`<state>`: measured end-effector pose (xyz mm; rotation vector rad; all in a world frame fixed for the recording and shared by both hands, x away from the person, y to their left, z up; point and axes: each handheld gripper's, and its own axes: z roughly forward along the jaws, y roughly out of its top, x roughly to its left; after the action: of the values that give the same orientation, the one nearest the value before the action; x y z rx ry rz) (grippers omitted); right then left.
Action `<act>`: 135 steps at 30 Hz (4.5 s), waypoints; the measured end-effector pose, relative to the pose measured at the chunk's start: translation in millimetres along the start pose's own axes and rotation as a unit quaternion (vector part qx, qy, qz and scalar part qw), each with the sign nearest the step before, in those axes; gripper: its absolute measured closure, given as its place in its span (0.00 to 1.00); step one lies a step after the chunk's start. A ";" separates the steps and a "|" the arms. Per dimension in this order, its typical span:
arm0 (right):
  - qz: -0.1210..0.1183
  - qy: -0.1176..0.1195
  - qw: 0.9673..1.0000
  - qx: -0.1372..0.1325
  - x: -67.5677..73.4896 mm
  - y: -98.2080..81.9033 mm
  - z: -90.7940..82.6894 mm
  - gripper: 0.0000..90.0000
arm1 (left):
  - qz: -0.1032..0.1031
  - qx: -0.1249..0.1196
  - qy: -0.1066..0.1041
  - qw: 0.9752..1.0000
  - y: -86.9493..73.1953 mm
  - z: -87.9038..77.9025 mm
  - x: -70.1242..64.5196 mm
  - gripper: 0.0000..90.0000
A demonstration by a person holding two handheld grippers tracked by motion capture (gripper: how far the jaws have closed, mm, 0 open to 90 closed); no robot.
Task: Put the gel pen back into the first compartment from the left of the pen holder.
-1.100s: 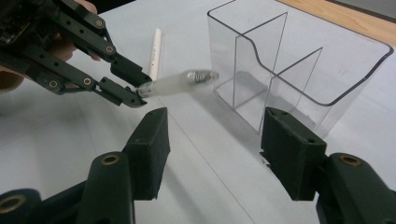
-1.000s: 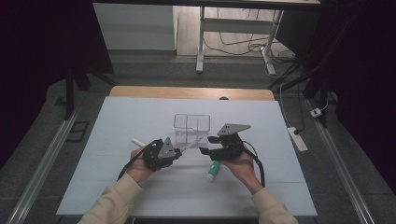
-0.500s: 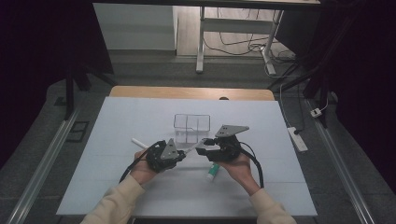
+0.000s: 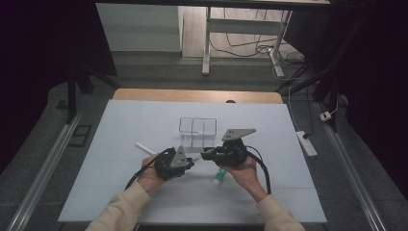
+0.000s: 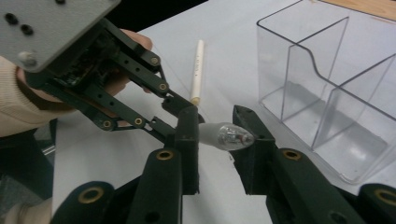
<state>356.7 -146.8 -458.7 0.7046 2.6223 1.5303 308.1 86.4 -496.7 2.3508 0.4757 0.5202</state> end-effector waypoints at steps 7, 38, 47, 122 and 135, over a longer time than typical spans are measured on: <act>-0.005 0.019 1.000 0.002 2.3 1.9 -0.2 0.88 | -0.007 0.000 0.010 1.000 -0.5 0.0 0.8 0.84; -0.019 -0.020 0.999 -0.027 -1.7 6.4 -18.9 0.88 | -0.116 -0.018 0.025 0.993 -31.4 -34.4 9.8 0.51; -0.019 -0.027 0.999 -0.031 -3.2 7.3 -22.7 0.88 | -0.149 -0.016 0.031 0.988 -49.5 -46.5 14.9 0.48; -0.008 -0.046 0.996 -0.078 -24.4 77.6 -41.2 0.88 | -0.203 0.007 0.051 0.978 -101.4 -66.8 24.8 0.42; 0.003 -0.052 0.996 -0.070 -40.6 88.4 -32.5 0.88 | -0.202 0.008 0.051 0.978 -101.7 -66.3 25.8 0.42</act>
<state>417.9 -152.6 -376.5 0.7586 2.4122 1.6130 278.3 205.7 -513.8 2.1665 0.9811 0.4442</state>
